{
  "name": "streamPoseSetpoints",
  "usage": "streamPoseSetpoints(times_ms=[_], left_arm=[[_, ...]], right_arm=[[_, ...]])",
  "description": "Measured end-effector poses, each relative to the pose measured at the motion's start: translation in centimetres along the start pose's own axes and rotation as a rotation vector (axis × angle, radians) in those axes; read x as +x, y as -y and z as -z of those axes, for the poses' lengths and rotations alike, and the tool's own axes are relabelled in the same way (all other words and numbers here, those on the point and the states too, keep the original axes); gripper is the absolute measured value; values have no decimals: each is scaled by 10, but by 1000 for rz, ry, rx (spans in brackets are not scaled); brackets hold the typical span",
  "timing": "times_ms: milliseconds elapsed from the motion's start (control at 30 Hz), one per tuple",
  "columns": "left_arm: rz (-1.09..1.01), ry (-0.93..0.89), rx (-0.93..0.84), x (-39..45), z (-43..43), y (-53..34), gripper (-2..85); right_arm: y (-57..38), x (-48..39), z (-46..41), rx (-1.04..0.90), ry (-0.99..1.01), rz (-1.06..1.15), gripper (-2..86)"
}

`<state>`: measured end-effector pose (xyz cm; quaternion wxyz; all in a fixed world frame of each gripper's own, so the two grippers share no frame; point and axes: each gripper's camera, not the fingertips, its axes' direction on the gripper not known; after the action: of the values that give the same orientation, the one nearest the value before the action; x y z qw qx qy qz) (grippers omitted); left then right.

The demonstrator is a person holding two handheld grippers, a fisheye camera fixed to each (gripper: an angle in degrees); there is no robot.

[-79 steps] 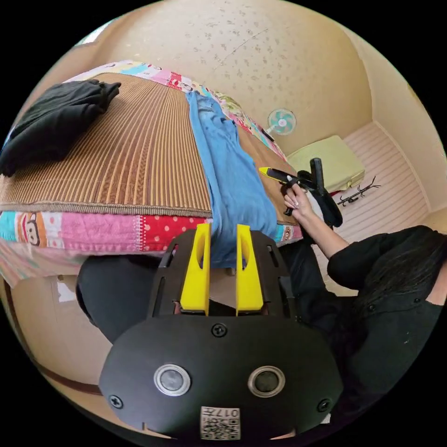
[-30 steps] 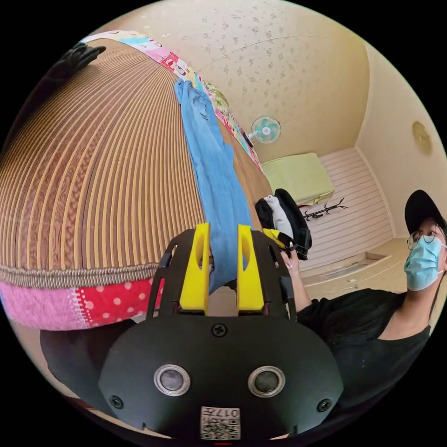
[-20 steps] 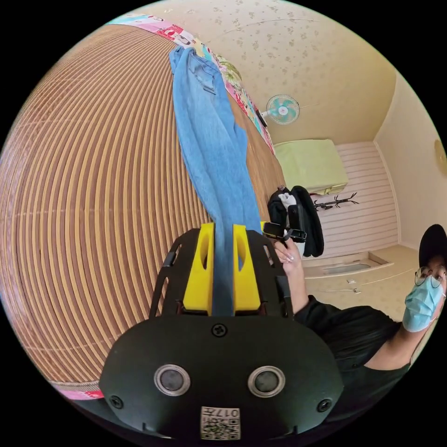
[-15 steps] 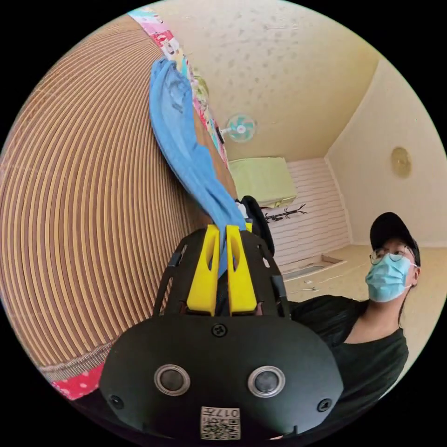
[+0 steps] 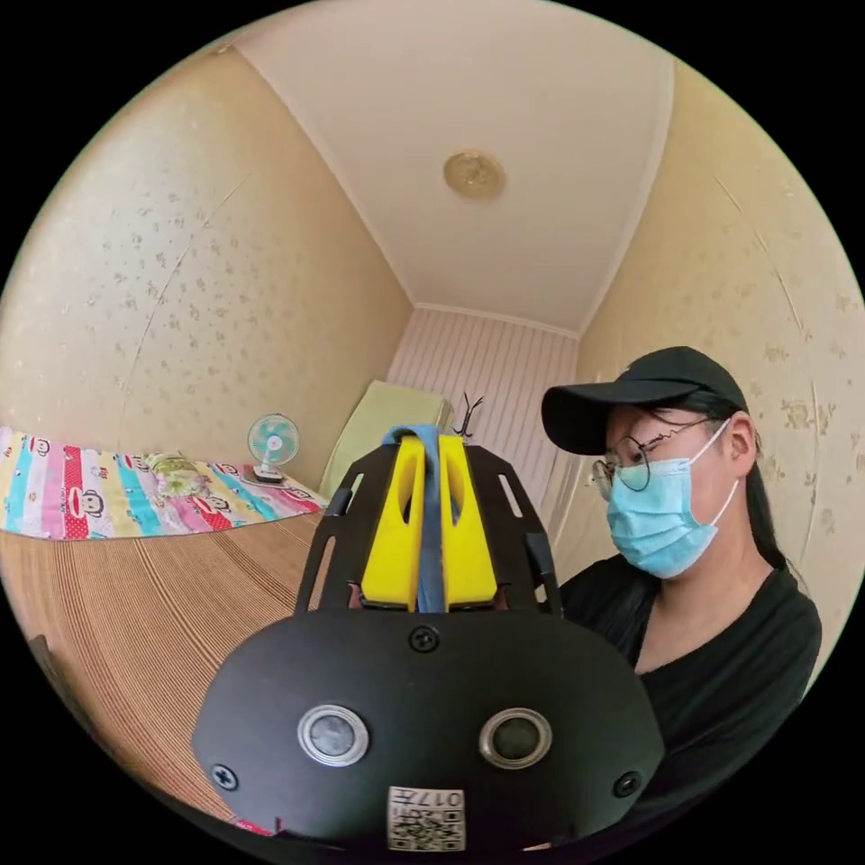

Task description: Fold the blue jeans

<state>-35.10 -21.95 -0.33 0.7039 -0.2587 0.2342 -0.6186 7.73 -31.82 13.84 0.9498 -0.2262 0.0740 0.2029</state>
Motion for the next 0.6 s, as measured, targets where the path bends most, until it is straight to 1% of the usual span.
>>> streamPoseSetpoints(times_ms=[33,100,133,200,233,300,333,400,433,500,533,600], left_arm=[[22,30,-19,-6,-6,6,10],[133,58,-68,-53,-31,13,10],[175,59,-75,-69,-37,11,11],[293,96,-115,-131,-60,7,12],[310,118,-125,-146,-65,7,12],[319,184,-151,-198,-86,12,14],[312,196,-159,-210,-91,12,14],[322,200,-199,-249,-110,-1,16],[337,207,-219,-256,-114,-8,17],[357,281,-333,-266,-122,-57,21],[348,281,-351,-264,-121,-74,23],[372,210,-387,-250,-103,-160,29]], right_arm=[[8,2,-2,-16,-56,-13,19],[26,29,-10,-91,-240,-44,19],[26,40,-12,-101,-277,-62,19],[27,103,-19,-141,-356,-200,19],[27,119,-22,-152,-366,-230,19],[31,182,-33,-190,-419,-301,18],[31,195,-37,-204,-467,-307,18],[16,230,-53,-238,-640,-281,17],[10,237,-56,-250,-656,-306,17],[-26,238,-63,-303,-625,-354,18],[-40,234,-65,-333,-627,-348,18],[-111,201,-63,-400,-611,-324,20]])
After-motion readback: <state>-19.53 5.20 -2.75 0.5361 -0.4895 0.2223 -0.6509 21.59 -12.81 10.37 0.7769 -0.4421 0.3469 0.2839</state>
